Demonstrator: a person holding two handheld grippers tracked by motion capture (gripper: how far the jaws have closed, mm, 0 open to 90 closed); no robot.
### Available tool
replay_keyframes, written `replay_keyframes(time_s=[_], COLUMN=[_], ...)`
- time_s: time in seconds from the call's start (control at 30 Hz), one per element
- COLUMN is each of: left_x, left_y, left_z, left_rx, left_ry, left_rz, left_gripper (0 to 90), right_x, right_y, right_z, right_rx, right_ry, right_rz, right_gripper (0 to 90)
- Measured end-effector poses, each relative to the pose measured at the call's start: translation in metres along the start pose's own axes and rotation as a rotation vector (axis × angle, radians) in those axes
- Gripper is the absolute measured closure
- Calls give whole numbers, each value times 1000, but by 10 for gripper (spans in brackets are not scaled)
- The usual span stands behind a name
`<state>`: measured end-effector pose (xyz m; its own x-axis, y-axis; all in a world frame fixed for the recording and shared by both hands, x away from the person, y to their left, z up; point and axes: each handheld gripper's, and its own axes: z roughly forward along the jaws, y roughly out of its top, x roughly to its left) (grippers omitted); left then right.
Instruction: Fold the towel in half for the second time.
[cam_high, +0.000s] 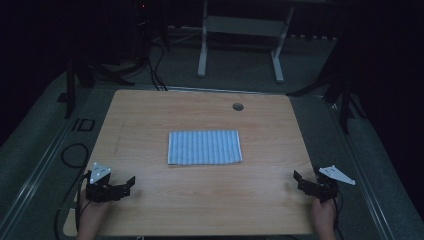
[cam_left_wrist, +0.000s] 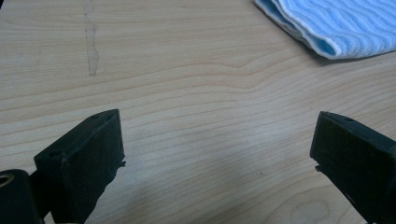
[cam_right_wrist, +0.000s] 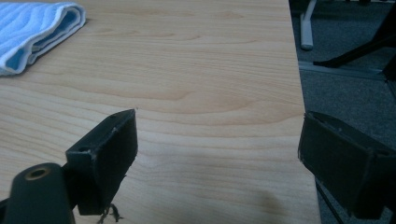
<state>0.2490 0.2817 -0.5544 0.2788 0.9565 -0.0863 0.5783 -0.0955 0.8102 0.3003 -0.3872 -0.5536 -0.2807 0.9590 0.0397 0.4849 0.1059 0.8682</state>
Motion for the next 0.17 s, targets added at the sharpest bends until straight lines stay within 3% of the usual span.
replay_keyframes(time_s=[0.17], left_x=[1], left_y=[-1], left_z=[-2], left_rx=[-19], left_ry=[3], left_rz=[-9], left_gripper=[29], right_x=[0], right_y=[0], right_z=[1], right_rx=[14], right_ry=[2], right_rz=[2], right_gripper=[118])
